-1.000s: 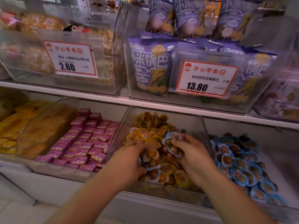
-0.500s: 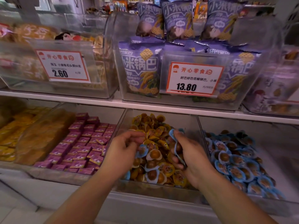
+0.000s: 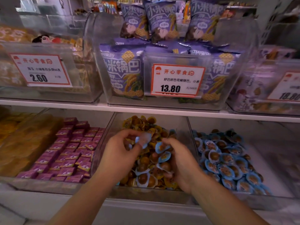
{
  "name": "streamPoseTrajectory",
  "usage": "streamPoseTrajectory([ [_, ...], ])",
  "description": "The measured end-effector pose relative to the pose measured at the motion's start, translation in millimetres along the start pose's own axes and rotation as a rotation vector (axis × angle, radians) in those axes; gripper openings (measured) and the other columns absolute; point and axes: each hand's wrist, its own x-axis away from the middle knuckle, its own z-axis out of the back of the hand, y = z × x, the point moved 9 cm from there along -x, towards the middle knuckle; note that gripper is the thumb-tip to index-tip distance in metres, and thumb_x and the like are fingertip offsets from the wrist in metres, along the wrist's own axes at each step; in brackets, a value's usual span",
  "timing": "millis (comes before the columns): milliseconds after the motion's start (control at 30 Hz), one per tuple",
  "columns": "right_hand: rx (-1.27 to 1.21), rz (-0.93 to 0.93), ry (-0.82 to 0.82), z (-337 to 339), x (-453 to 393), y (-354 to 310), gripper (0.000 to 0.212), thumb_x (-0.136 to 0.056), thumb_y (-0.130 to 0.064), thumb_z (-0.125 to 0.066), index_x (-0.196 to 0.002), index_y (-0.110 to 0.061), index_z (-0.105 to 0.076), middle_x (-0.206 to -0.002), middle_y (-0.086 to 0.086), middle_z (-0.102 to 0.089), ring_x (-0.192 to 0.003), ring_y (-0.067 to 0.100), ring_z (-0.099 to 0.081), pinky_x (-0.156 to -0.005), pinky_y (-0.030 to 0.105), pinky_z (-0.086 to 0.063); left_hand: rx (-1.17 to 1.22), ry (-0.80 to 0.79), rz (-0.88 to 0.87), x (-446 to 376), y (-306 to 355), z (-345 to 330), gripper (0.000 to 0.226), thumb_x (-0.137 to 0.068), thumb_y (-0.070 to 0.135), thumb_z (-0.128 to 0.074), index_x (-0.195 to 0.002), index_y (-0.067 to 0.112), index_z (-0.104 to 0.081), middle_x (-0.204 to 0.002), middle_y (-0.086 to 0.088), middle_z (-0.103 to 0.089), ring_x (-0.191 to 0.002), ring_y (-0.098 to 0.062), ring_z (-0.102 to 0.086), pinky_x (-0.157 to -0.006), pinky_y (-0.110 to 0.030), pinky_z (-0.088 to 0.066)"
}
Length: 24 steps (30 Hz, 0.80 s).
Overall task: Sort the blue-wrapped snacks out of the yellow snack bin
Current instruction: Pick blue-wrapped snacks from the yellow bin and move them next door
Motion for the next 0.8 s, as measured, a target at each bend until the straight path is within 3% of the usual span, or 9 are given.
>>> streamPoseTrajectory([
  [67,-0.067,-0.008,-0.112,-11,6,-3,0.047,-0.089,-0.053,-0.057,-0.105,-0.010,-0.072,-0.088,0.012,-0.068,-0.051,0.018,-0.060,-0.042,0.020,-0.035,0.223,0.002,-0.039,3,22,-5,0.019,-0.080,0.040,-0.079,-0.096,0.038,-0.070,-0.082,0.017,-0.072,-0.072,0.003,-0.064,-0.060,-0.009,-0.047],
  [167,-0.131,0.019,-0.312,-29,18,-11,0.056,-0.088,-0.063,-0.052,-0.117,-0.020,-0.073,-0.122,0.013,-0.070,-0.096,0.030,-0.063,-0.062,0.030,-0.038,0.219,-0.053,-0.117,15,47,-25,0.026,-0.084,0.030,-0.077,-0.106,0.041,-0.067,-0.093,0.015,-0.073,-0.086,-0.003,-0.069,-0.072,-0.021,-0.056],
  [233,-0.192,0.049,-0.380,-31,25,-16,0.054,-0.091,-0.063,-0.048,-0.121,-0.024,-0.071,-0.125,0.010,-0.069,-0.086,0.023,-0.069,-0.053,0.029,-0.043,0.168,-0.032,-0.141,19,53,-34,0.038,-0.088,0.018,-0.073,-0.116,0.042,-0.063,-0.103,0.015,-0.069,-0.097,-0.006,-0.066,-0.082,-0.026,-0.055],
  [300,-0.217,0.088,-0.370,-25,29,-21,0.048,-0.093,-0.058,-0.048,-0.116,-0.025,-0.073,-0.114,0.005,-0.073,-0.071,0.018,-0.068,-0.047,0.028,-0.045,0.136,-0.015,-0.198,20,62,-40,0.043,-0.091,0.014,-0.068,-0.124,0.041,-0.058,-0.116,0.017,-0.064,-0.108,-0.002,-0.062,-0.091,-0.019,-0.050],
  [400,-0.195,0.112,-0.326,-14,30,-23,0.041,-0.089,-0.050,-0.049,-0.103,-0.025,-0.077,-0.099,0.004,-0.073,-0.076,0.021,-0.063,-0.058,0.032,-0.047,0.107,-0.010,-0.300,23,79,-48,0.037,-0.095,0.019,-0.056,-0.126,0.039,-0.056,-0.121,0.021,-0.059,-0.114,0.003,-0.057,-0.090,-0.005,-0.040],
  [467,-0.206,0.116,-0.318,-9,31,-25,0.039,-0.089,-0.047,-0.046,-0.100,-0.026,-0.077,-0.098,0.004,-0.072,-0.082,0.022,-0.063,-0.063,0.034,-0.043,0.110,-0.019,-0.331,27,85,-56,0.035,-0.096,0.020,-0.050,-0.126,0.037,-0.056,-0.120,0.020,-0.059,-0.114,0.001,-0.056,-0.091,-0.006,-0.039],
  [600,-0.185,0.127,-0.236,1,34,-25,0.033,-0.085,-0.037,-0.054,-0.102,-0.021,-0.077,-0.102,0.006,-0.072,-0.087,0.017,-0.069,-0.071,0.031,-0.051,0.065,-0.053,-0.327,31,89,-71,0.032,-0.103,0.038,-0.033,-0.130,0.036,-0.050,-0.124,0.012,-0.057,-0.120,-0.006,-0.052,-0.100,-0.030,-0.042],
  [733,-0.096,0.288,-0.155,11,45,-38,0.033,-0.086,-0.031,-0.065,-0.116,-0.017,-0.070,-0.118,0.007,-0.072,-0.113,0.020,-0.067,-0.104,0.042,-0.048,0.006,-0.102,-0.478,44,114,-81,0.052,-0.102,0.051,-0.021,-0.143,0.026,-0.040,-0.134,0.009,-0.045,-0.130,-0.016,-0.044,-0.106,-0.057,-0.037],
  [800,-0.056,0.324,-0.127,16,52,-46,0.024,-0.094,-0.026,-0.065,-0.117,-0.021,-0.069,-0.115,0.007,-0.073,-0.111,0.023,-0.068,-0.103,0.045,-0.050,-0.027,-0.084,-0.527,47,123,-81,0.057,-0.102,0.053,-0.018,-0.148,0.023,-0.033,-0.140,0.012,-0.036,-0.138,-0.016,-0.036,-0.108,-0.064,-0.031],
])
